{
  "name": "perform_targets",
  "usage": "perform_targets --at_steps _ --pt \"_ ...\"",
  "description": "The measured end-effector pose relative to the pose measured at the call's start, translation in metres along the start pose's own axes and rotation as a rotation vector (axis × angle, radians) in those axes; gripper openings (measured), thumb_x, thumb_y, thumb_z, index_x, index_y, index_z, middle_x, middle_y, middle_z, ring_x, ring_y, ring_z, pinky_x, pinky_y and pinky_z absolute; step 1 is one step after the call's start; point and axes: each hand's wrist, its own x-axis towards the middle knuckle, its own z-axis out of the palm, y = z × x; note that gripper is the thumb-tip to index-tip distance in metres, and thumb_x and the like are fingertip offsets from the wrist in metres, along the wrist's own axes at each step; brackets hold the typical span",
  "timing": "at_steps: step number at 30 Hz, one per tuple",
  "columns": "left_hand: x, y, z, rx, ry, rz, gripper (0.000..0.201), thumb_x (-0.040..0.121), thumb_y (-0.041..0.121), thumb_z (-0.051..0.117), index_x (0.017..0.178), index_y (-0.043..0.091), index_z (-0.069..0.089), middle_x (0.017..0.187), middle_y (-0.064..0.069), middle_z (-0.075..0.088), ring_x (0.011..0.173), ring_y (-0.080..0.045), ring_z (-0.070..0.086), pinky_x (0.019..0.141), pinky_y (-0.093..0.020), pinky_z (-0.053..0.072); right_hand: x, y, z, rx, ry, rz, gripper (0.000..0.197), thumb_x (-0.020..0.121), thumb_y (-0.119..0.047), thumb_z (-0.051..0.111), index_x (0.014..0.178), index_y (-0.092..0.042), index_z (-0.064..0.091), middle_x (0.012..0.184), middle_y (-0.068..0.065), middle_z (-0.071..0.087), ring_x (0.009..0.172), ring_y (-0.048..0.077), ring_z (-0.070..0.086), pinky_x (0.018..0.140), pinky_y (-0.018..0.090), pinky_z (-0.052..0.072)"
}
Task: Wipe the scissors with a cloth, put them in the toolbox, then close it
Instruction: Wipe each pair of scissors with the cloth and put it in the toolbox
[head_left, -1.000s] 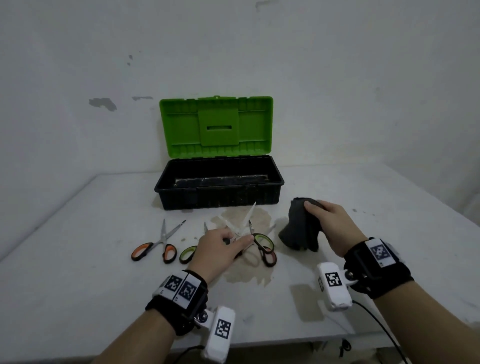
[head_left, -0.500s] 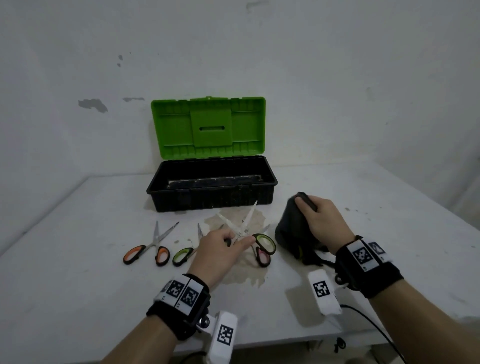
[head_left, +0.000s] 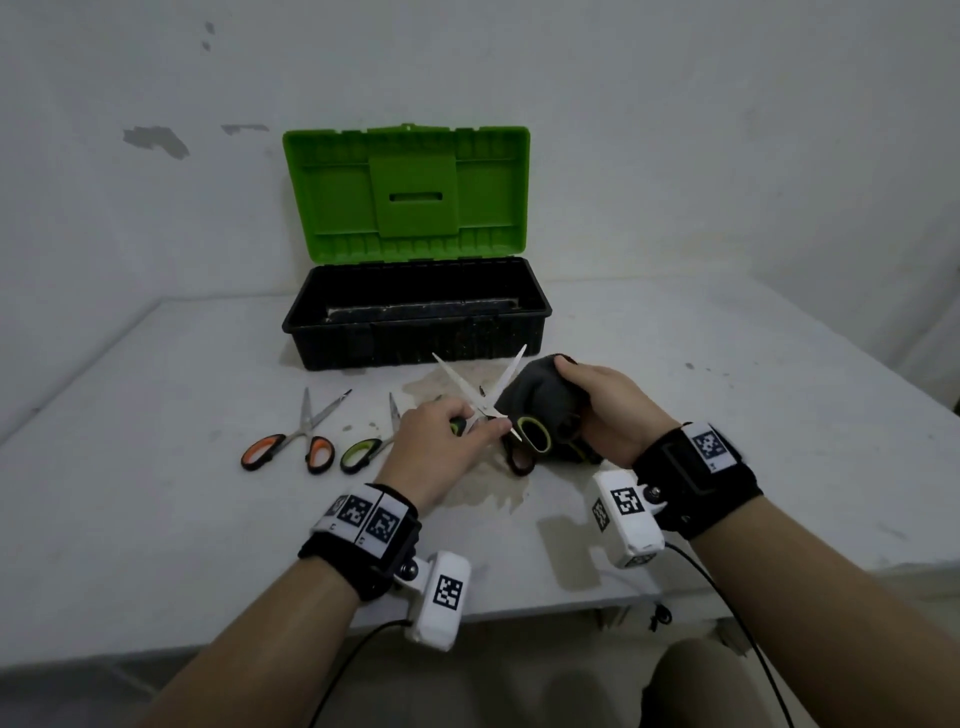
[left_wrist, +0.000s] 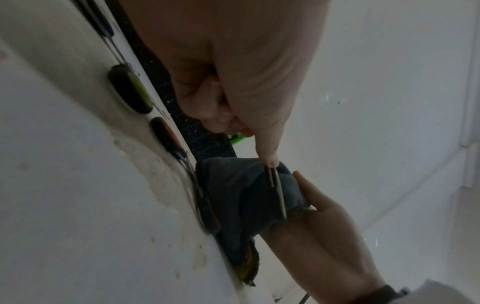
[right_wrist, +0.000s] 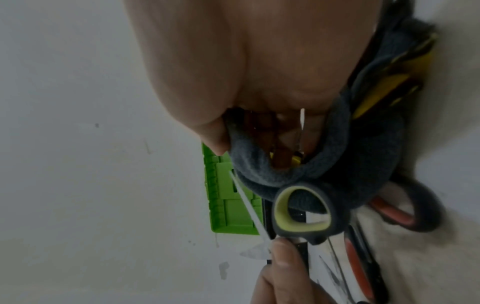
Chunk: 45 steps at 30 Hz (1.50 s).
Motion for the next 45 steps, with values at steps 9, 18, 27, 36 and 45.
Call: perform_targets --at_steps 9,18,27,36,45 --pt "0.012 0.002 -0.004 0.033 0.014 0.074 0.042 0.084 0.050 0.073 0.057 0.028 0.049 0.061 0.007 0.054 0.053 -0.004 0.047 0.052 -0.017 0.038 0.007 0.008 -0.002 0.313 -0.089 0.020 0.050 0.101 -0.028 0.043 0.141 0.002 0.046 0.137 0.025 0.053 0.116 0.033 0.056 0.096 0.041 0.049" --pt "0.040 0.006 -0.006 0.008 0.012 0.156 0.038 0.089 0.044 0.071 0.059 0.034 0.049 0.056 0.020 0.052 0.052 -0.003 0.046 0.053 -0.013 0.036 0.035 -0.011 0.013 0.388 0.029 0.016 0.043 0.101 -0.035 0.046 0.126 -0.003 0.060 0.123 0.020 0.065 0.108 0.030 0.067 0.087 0.040 0.055" --pt "0.081 -0.002 -0.006 0.011 -0.018 0.150 0.039 0.087 0.047 0.072 0.062 0.024 0.053 0.058 0.007 0.049 0.050 -0.006 0.040 0.049 -0.017 0.033 0.067 -0.015 0.016 0.429 0.043 0.046 0.051 0.103 -0.041 0.041 0.130 -0.001 0.056 0.123 0.021 0.066 0.110 0.031 0.066 0.080 0.038 0.059" --pt "0.088 -0.006 -0.001 -0.010 -0.028 0.154 0.037 0.086 0.047 0.072 0.067 0.017 0.062 0.059 -0.003 0.056 0.050 -0.007 0.042 0.049 -0.020 0.035 0.076 -0.013 0.004 0.434 -0.030 0.008 0.049 0.103 -0.038 0.042 0.135 -0.004 0.054 0.133 0.020 0.060 0.119 0.028 0.060 0.093 0.040 0.053" --pt "0.092 -0.014 0.002 0.007 -0.046 0.158 0.035 0.096 0.036 0.063 0.071 0.012 0.062 0.054 0.006 0.048 0.047 -0.007 0.040 0.048 -0.017 0.031 0.076 -0.011 -0.009 0.680 -0.257 0.006 0.018 0.067 -0.016 0.068 0.081 -0.004 0.068 0.099 0.016 0.066 0.101 0.030 0.065 0.096 0.040 0.050"
